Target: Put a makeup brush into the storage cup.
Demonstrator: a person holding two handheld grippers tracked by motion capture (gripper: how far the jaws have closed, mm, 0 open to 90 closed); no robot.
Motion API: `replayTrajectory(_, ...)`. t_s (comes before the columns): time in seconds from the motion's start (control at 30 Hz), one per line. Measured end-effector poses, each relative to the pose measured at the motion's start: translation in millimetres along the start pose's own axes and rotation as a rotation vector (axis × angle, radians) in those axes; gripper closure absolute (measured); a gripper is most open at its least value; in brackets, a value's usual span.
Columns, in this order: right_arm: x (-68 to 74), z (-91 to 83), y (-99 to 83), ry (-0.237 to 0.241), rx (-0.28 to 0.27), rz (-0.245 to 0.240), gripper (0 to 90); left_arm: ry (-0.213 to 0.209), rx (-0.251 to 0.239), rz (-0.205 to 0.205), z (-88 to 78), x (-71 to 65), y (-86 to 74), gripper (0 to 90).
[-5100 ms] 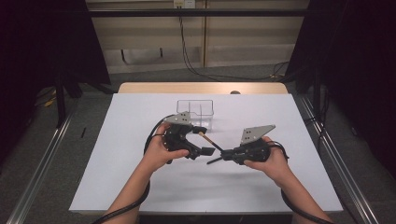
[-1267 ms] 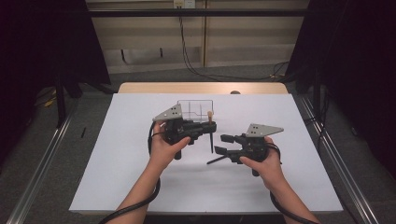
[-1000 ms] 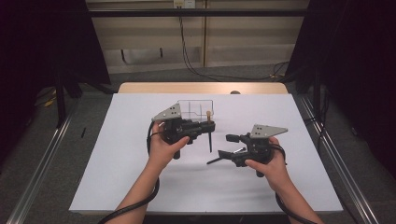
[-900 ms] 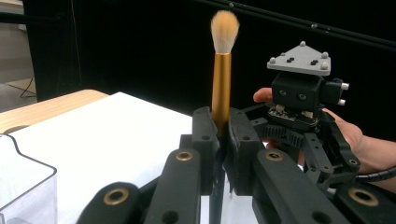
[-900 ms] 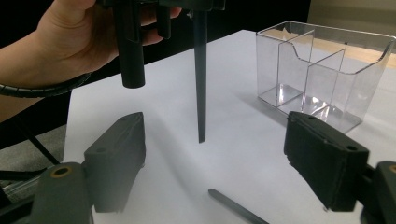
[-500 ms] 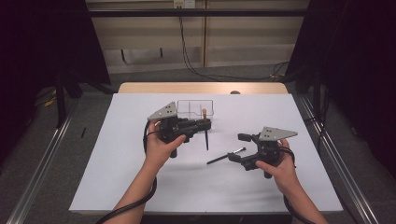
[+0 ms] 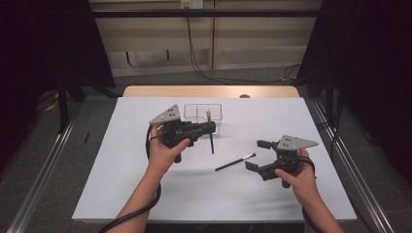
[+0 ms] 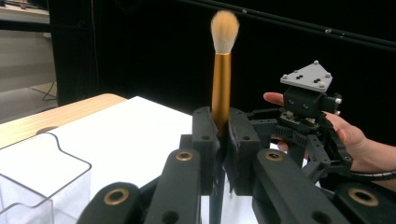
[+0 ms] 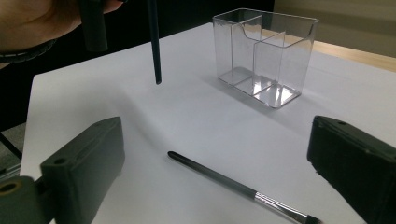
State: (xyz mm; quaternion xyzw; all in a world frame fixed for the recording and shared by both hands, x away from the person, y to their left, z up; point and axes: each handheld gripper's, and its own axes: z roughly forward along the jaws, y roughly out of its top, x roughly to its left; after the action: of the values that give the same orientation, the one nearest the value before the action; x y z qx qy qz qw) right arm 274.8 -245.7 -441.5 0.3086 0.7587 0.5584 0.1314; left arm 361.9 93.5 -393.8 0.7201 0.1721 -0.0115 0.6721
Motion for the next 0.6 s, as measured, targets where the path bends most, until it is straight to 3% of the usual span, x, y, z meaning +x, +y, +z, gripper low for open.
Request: replayTrajectory(0.6,-4.5,-18.0,-10.6,-0.027,-0.019,0.009,2.7,0.032,-0.001,0.006,-6.6,3.9,-0.4,83.5)
